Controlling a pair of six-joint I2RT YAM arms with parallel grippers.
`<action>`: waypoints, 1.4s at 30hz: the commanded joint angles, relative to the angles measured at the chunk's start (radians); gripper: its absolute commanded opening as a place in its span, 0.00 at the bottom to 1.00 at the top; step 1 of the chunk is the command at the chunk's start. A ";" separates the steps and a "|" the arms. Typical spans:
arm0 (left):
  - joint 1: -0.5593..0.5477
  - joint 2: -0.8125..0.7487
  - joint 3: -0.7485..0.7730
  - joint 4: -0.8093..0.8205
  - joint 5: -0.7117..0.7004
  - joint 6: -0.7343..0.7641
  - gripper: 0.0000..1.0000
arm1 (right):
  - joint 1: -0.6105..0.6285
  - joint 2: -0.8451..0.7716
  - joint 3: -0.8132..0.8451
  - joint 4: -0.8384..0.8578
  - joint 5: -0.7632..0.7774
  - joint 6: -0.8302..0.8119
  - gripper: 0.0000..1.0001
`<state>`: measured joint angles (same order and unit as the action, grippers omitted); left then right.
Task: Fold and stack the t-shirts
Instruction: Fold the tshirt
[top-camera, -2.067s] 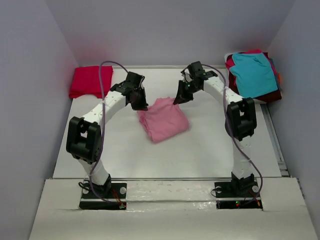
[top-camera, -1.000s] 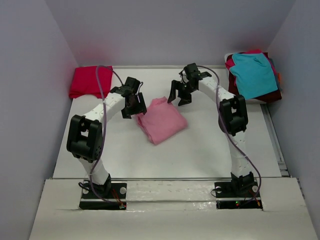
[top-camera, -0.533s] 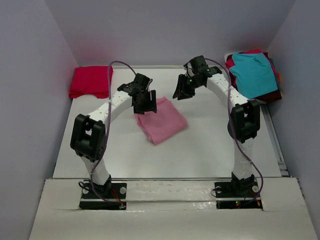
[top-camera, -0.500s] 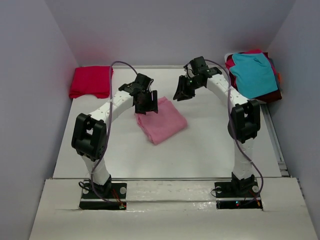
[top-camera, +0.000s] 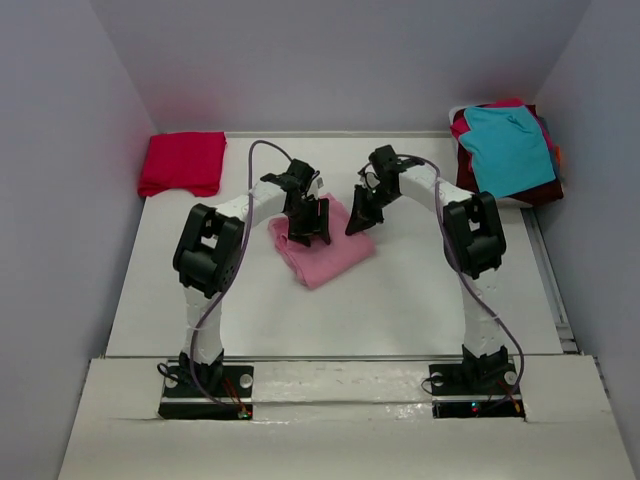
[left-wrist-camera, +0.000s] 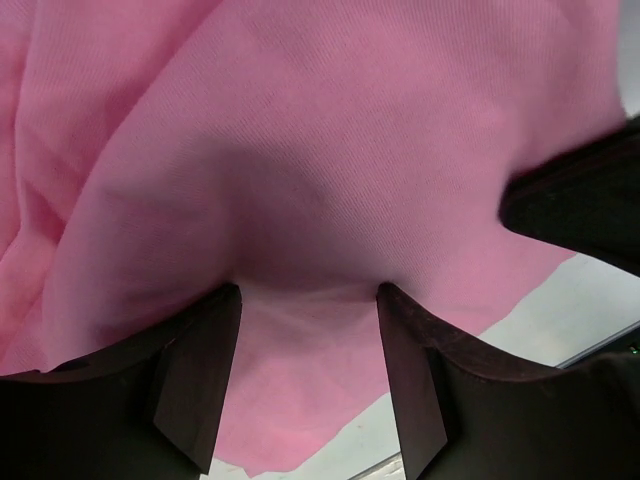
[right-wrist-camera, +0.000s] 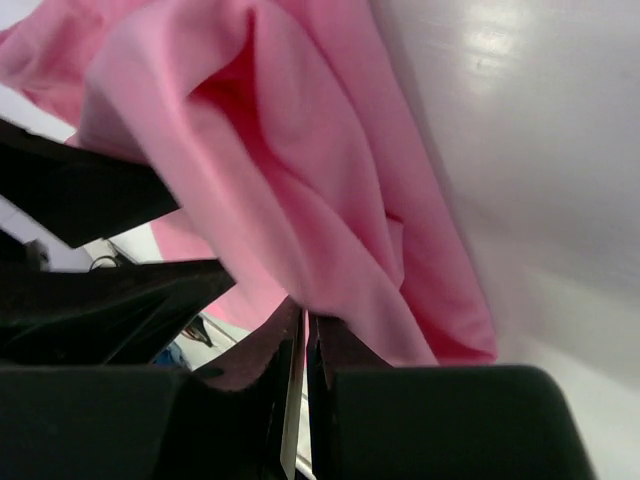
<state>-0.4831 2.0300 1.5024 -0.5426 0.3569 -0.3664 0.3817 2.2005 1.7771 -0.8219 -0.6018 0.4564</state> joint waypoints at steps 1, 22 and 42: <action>0.000 -0.011 0.047 -0.011 0.008 0.009 0.68 | 0.009 0.082 0.047 0.046 -0.055 -0.001 0.11; 0.009 -0.160 -0.054 -0.117 -0.343 -0.089 0.66 | 0.009 0.301 0.260 0.017 -0.055 -0.030 0.12; 0.080 -0.183 -0.177 -0.105 -0.361 -0.092 0.66 | -0.009 0.271 0.231 -0.005 -0.016 -0.025 0.12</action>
<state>-0.4107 1.8748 1.3495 -0.6506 -0.0097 -0.4541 0.3794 2.4760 2.0315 -0.8223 -0.7456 0.4606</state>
